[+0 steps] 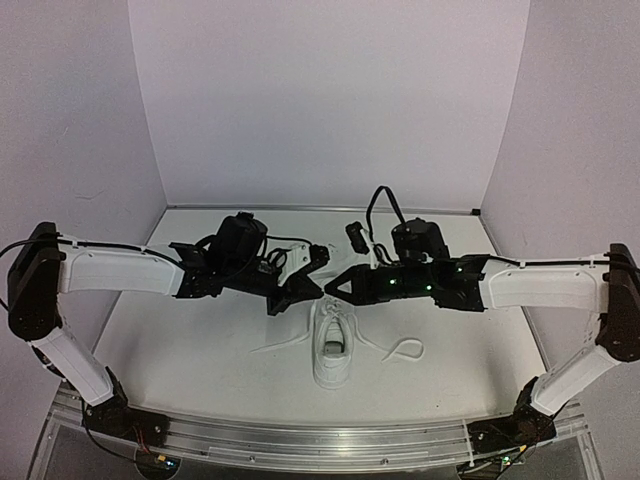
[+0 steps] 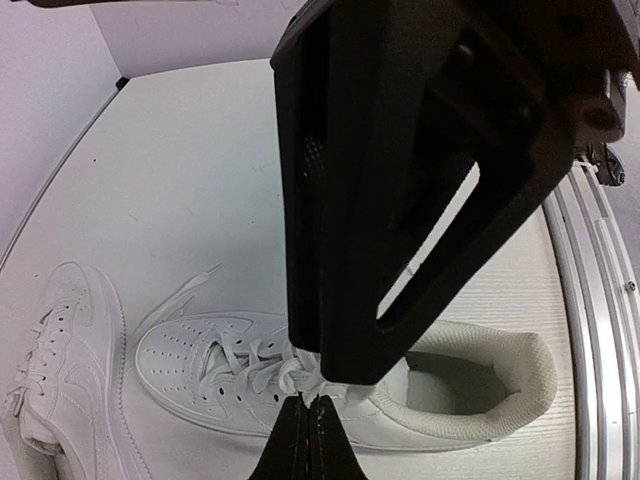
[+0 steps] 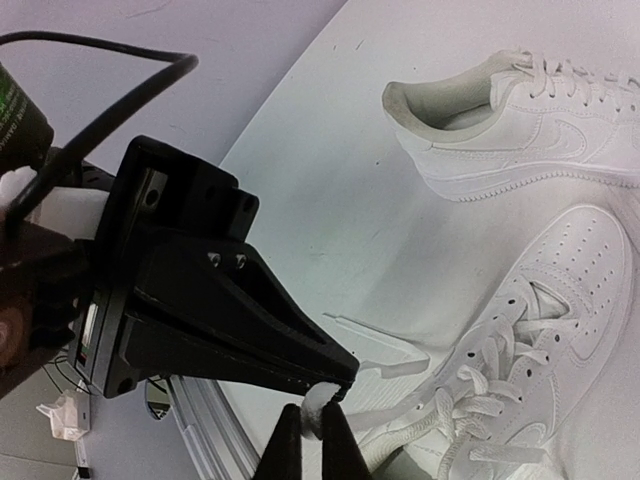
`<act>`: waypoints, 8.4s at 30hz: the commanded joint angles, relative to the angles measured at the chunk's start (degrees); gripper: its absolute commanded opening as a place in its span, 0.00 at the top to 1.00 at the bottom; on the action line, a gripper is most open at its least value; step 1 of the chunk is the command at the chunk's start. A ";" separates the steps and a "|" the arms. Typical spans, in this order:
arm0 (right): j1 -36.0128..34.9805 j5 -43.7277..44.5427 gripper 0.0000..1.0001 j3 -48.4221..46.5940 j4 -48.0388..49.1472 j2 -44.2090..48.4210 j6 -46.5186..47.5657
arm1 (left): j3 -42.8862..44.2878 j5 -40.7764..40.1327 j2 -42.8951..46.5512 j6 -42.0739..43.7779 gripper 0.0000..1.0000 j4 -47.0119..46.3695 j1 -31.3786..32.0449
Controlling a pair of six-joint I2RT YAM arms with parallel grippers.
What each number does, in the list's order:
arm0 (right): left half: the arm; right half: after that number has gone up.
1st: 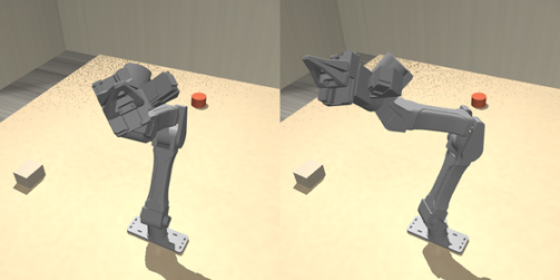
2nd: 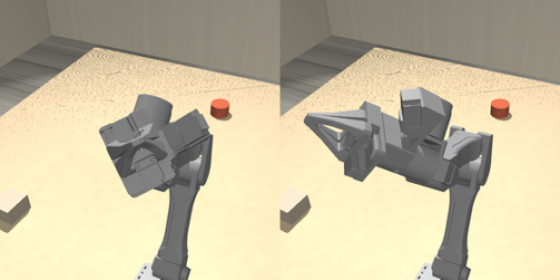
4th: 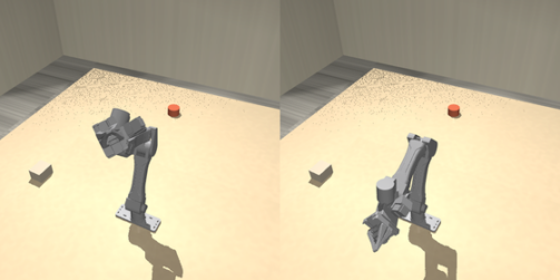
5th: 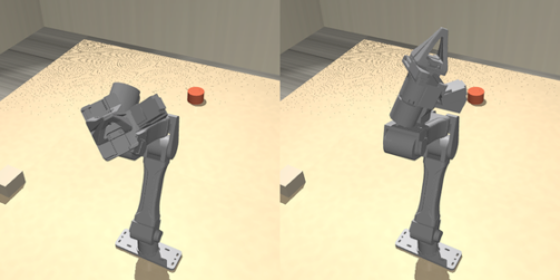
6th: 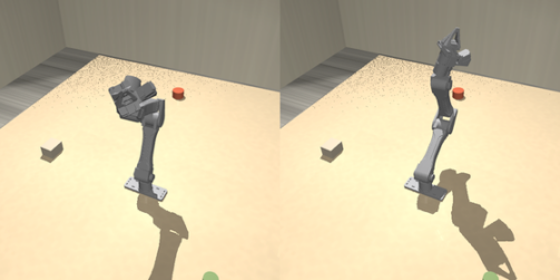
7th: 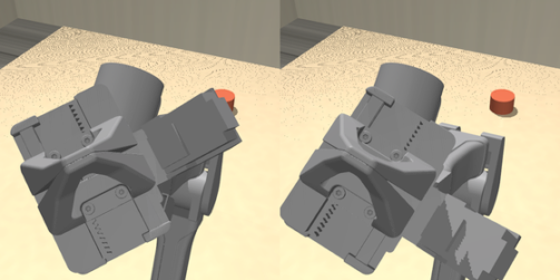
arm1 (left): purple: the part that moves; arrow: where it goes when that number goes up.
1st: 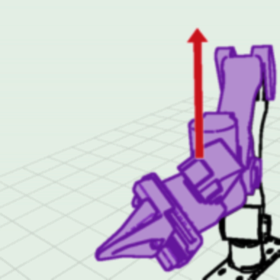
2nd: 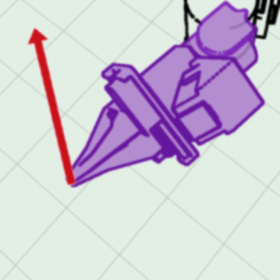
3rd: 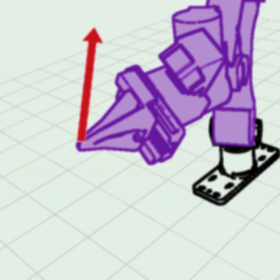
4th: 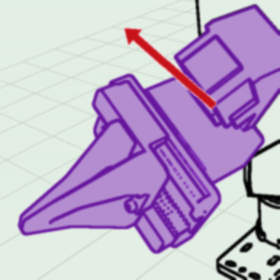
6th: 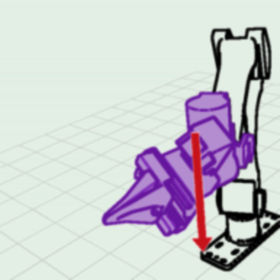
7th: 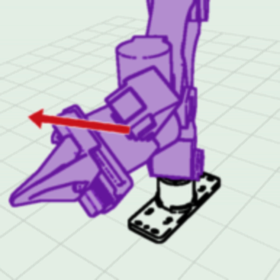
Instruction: Tie the shoes
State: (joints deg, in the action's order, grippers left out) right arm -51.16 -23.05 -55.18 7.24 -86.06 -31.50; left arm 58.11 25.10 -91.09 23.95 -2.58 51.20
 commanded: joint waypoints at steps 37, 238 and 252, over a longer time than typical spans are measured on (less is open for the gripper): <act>1.02 33.79 0.45 0.89 -37.92 -5.45 0.20 | 3.00 2.70 2.92 4.35 1.00 2.23 1.45; -32.60 47.55 0.62 -49.01 -18.78 -54.70 2.82 | 8.08 -1.11 -7.53 -4.87 1.00 8.64 -2.77; -32.52 46.97 1.00 -47.13 -21.24 -45.78 5.08 | 8.51 -1.18 -7.41 -5.25 1.00 8.79 -2.84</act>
State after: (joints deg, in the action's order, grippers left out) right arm -83.66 23.36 -103.17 -11.17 -139.41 -28.79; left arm 64.86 23.86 -99.59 18.46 6.57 48.69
